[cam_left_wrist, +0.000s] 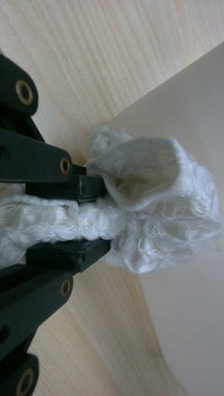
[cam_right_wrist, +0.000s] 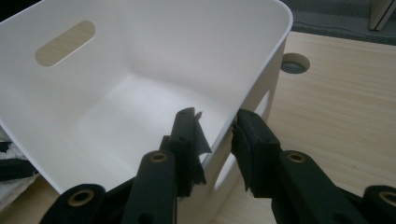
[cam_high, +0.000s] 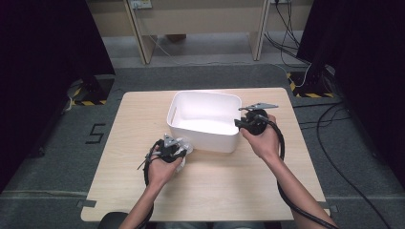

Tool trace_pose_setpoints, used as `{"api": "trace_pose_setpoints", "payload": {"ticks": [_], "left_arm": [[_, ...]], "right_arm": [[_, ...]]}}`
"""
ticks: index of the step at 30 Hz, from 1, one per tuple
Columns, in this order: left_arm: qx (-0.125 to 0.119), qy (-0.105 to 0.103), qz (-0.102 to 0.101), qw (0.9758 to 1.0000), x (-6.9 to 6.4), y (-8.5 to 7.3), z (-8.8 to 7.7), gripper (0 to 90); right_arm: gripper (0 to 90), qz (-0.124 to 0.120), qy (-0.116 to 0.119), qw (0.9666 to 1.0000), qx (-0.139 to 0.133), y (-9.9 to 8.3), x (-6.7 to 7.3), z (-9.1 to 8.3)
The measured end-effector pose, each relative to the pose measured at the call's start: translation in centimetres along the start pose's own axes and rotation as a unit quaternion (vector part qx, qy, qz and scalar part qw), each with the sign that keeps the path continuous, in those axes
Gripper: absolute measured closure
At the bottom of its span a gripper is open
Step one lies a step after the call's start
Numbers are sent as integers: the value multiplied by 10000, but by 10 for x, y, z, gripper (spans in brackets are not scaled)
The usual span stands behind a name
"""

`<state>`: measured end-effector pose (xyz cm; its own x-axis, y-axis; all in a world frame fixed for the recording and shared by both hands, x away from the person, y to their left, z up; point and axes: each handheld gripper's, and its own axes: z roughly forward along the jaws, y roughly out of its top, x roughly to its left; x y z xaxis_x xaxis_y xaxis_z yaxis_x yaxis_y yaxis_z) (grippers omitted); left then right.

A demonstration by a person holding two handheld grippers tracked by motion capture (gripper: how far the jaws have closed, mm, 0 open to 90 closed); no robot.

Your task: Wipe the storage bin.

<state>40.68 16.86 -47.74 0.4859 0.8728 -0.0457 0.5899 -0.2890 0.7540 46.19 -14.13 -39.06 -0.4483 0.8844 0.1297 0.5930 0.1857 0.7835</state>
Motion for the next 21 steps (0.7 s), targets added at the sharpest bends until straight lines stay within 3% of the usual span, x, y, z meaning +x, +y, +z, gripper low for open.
{"api": "trace_pose_setpoints", "payload": {"ticks": [21], "left_arm": [[-190,-13,15,9998,-7,15,-14,734]], "right_arm": [[698,22,9,10000,-7,0,0,1]]}}
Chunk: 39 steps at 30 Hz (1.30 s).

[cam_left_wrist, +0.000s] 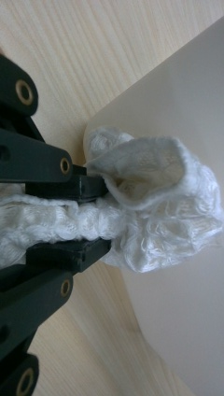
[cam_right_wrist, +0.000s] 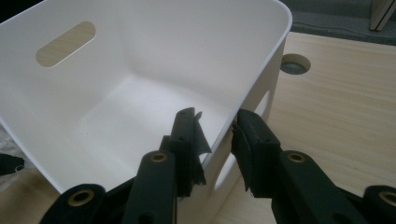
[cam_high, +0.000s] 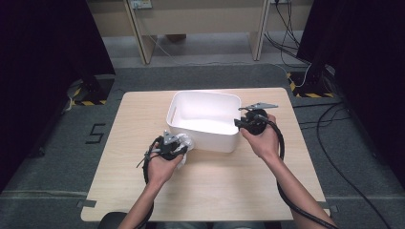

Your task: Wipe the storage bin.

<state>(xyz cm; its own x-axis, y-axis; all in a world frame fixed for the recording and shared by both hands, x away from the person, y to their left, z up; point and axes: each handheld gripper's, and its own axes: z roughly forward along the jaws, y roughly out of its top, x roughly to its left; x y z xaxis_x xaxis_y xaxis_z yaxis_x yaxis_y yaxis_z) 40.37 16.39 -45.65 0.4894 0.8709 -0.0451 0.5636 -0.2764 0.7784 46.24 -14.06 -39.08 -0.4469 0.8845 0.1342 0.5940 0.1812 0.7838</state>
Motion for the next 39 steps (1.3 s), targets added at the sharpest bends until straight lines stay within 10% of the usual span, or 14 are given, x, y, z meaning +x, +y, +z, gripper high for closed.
{"api": "trace_pose_setpoints", "payload": {"ticks": [39], "left_arm": [[-448,4,140,9989,-7,24,-22,734]], "right_arm": [[695,59,44,10000,-3,0,1,0]]}}
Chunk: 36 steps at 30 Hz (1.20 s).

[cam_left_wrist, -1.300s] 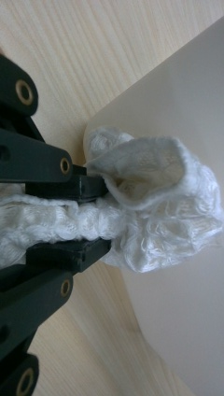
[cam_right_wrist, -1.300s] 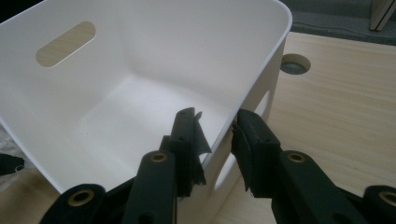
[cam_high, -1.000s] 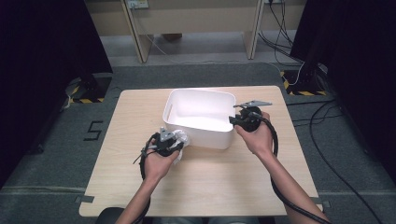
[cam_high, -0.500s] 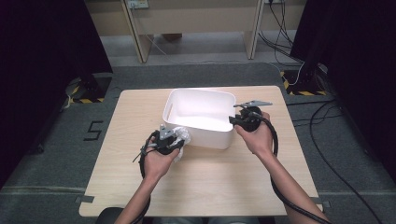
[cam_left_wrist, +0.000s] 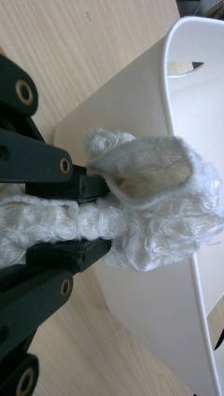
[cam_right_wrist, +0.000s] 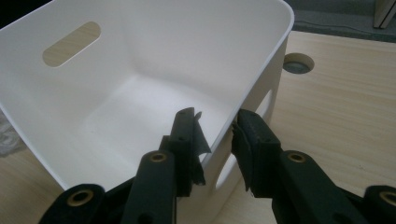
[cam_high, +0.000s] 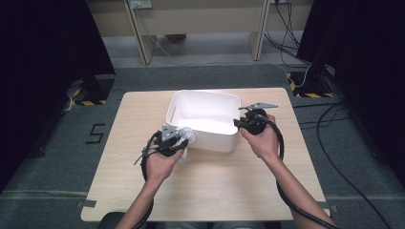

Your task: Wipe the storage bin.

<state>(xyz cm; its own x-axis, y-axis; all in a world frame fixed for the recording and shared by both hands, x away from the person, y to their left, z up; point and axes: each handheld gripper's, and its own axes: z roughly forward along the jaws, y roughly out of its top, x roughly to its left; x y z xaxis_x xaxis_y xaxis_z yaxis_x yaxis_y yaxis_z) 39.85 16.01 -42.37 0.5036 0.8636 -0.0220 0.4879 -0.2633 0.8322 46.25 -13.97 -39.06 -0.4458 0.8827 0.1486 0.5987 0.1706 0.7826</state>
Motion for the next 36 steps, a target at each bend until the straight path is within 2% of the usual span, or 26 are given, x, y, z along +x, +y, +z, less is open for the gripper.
{"api": "trace_pose_setpoints", "payload": {"ticks": [14,36], "left_arm": [[-103,22,119,9999,-6,4,-1,734],[-17,16,248,9997,-10,1,7,733]], "right_arm": [[696,13,14,10000,14,0,-1,0],[694,38,20,10000,20,0,0,-1]]}}
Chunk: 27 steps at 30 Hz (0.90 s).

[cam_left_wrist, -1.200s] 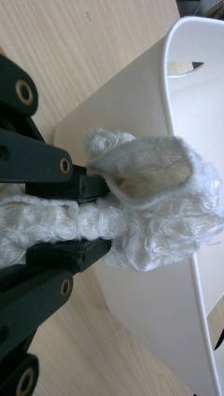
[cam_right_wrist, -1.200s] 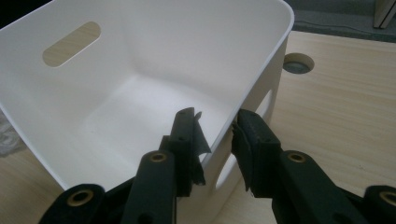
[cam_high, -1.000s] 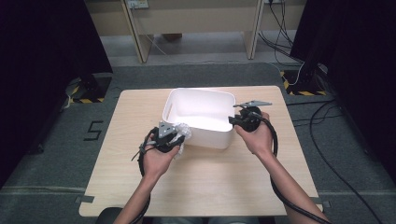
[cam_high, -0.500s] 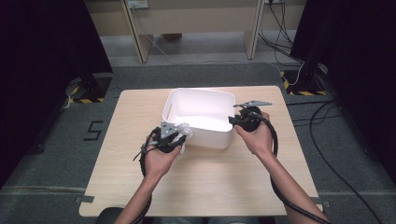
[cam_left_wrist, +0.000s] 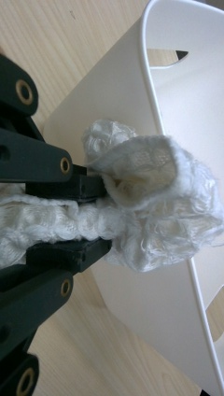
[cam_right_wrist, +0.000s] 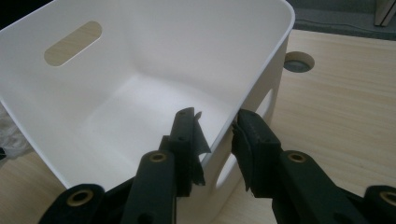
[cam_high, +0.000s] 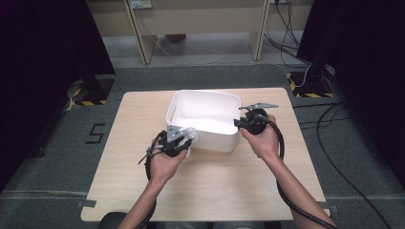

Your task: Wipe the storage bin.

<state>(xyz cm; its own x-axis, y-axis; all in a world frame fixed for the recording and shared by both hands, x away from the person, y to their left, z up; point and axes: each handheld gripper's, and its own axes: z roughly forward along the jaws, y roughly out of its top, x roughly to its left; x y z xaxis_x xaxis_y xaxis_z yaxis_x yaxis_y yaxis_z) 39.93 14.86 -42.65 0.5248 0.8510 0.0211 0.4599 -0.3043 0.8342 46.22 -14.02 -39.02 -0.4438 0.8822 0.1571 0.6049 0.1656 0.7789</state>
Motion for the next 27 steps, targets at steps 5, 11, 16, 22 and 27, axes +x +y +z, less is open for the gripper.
{"api": "trace_pose_setpoints", "payload": {"ticks": [5,11,16,22,27], "left_arm": [[15,-11,-25,10000,-1,-2,2,733],[22,-2,-27,10000,-1,-3,5,734],[76,1,-18,10000,-1,-5,8,734],[122,17,-32,9999,-1,-8,11,734],[141,28,-45,9999,-1,-9,13,733]], "right_arm": [[694,-11,-1,10000,-2,0,0,0],[694,22,-3,10000,-1,0,0,0],[693,14,3,10000,-8,0,0,0],[690,17,13,10000,-10,0,-1,0],[690,38,15,10000,-9,0,0,0]]}}
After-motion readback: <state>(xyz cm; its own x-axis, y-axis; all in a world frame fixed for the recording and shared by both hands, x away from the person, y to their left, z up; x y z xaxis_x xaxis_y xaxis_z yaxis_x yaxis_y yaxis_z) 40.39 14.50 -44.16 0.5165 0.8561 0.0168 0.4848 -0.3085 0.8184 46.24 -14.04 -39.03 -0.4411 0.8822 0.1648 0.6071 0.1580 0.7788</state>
